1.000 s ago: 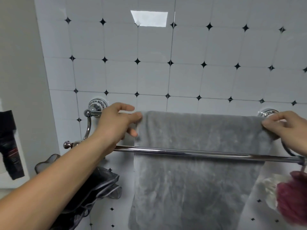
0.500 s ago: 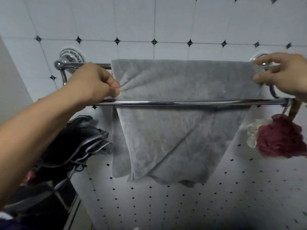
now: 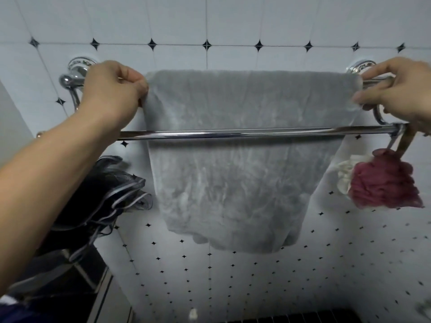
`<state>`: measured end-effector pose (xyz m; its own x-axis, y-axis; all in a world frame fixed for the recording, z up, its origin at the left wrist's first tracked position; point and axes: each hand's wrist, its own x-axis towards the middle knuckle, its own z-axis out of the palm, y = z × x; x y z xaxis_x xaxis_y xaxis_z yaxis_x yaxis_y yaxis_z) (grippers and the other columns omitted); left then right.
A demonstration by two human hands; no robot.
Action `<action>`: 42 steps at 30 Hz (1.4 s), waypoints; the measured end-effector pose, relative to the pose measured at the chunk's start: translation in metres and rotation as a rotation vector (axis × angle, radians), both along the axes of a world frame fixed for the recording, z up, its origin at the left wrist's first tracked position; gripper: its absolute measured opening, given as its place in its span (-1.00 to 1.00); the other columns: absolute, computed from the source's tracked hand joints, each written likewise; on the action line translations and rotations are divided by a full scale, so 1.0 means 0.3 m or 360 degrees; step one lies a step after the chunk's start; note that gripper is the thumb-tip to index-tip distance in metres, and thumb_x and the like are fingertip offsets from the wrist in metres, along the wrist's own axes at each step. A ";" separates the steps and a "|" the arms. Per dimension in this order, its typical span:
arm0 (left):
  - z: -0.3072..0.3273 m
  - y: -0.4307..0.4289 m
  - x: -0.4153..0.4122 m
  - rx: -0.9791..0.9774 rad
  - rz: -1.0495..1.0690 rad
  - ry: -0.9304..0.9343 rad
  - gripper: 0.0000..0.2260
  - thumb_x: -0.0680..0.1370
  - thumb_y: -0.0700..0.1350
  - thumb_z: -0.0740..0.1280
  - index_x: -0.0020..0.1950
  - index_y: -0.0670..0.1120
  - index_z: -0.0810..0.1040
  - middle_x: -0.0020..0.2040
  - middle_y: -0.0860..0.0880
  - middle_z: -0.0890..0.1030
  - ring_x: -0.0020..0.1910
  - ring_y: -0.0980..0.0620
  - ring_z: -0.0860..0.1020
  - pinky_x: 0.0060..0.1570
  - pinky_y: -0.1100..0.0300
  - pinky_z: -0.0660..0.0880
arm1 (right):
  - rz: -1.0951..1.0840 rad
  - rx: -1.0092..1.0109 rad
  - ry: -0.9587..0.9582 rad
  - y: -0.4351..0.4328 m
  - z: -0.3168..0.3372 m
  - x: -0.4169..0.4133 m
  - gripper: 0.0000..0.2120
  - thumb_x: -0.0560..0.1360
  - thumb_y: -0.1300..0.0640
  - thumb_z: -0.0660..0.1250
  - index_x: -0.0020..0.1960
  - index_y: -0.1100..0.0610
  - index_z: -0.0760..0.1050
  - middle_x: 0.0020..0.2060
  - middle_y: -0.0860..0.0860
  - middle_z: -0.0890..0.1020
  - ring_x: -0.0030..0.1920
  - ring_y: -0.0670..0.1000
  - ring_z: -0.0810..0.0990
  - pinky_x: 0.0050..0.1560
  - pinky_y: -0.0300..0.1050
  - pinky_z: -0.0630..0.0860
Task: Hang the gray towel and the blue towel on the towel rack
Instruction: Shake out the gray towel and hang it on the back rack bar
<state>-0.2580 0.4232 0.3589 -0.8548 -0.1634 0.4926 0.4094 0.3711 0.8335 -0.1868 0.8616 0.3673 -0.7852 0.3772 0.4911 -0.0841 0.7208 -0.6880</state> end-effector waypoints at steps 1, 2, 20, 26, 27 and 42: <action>0.002 0.007 0.001 0.0082 -0.0021 -0.0031 -0.98 0.44 -0.15 0.39 -0.18 -0.08 0.58 -0.27 -0.06 0.60 -0.33 0.02 0.54 -0.14 0.08 0.55 | -0.0003 -0.0045 0.0036 0.003 0.003 -0.006 -0.67 0.33 0.12 0.55 0.00 -0.08 0.50 -0.44 -0.05 0.68 -0.46 -0.23 0.63 -0.33 -0.17 0.40; 0.007 0.015 0.006 0.0206 -0.0050 -0.0083 -0.89 0.43 -0.12 0.43 -0.08 -0.09 0.58 -0.19 -0.09 0.60 -0.28 -0.01 0.57 -0.12 0.07 0.56 | -0.0005 -0.0078 0.0076 0.002 0.007 -0.014 -0.63 0.32 0.07 0.55 0.06 -0.04 0.49 -0.38 -0.04 0.69 -0.46 -0.22 0.64 -0.34 -0.16 0.38; 0.001 -0.006 0.043 0.0052 -0.0092 -0.0158 -0.83 0.38 -0.13 0.53 -0.26 -0.12 0.56 -0.33 0.03 0.60 -0.41 0.19 0.55 -0.32 0.34 0.46 | -0.0117 0.0220 0.0083 -0.047 0.077 -0.020 -0.84 0.23 -0.25 0.40 -0.19 -0.31 0.60 -0.18 -0.06 0.70 -0.12 0.02 0.66 0.10 0.07 0.58; 0.059 0.069 0.017 0.0436 -0.0027 -0.0081 -0.77 0.39 -0.26 0.52 -0.34 -0.11 0.49 -0.40 0.02 0.54 -0.53 0.18 0.50 -0.56 0.43 0.34 | -0.0163 0.0600 -0.0087 -0.035 0.085 -0.059 -0.84 0.34 -0.14 0.39 -0.10 -0.18 0.64 -0.31 -0.16 0.67 -0.16 0.04 0.64 -0.12 -0.09 0.54; 0.067 0.074 0.012 0.0418 -0.0030 -0.0084 -0.77 0.38 -0.26 0.54 -0.32 -0.16 0.49 -0.37 0.00 0.50 -0.50 0.13 0.47 -0.55 0.44 0.32 | -0.0192 0.0632 -0.0090 -0.037 0.088 -0.063 -0.94 0.37 -0.10 0.40 -0.16 -0.24 0.62 -0.30 -0.15 0.66 -0.14 0.07 0.64 -0.06 0.01 0.56; 0.112 0.000 0.023 0.0166 -0.0042 -0.0397 -0.85 0.34 -0.15 0.53 -0.13 -0.16 0.72 -0.28 -0.01 0.71 -0.56 0.15 0.40 -0.57 0.32 0.20 | -0.0321 0.0709 -0.0087 -0.073 0.108 -0.051 -0.84 0.29 -0.15 0.24 -0.14 -0.29 0.51 -0.24 -0.12 0.62 -0.10 0.14 0.60 0.00 0.21 0.57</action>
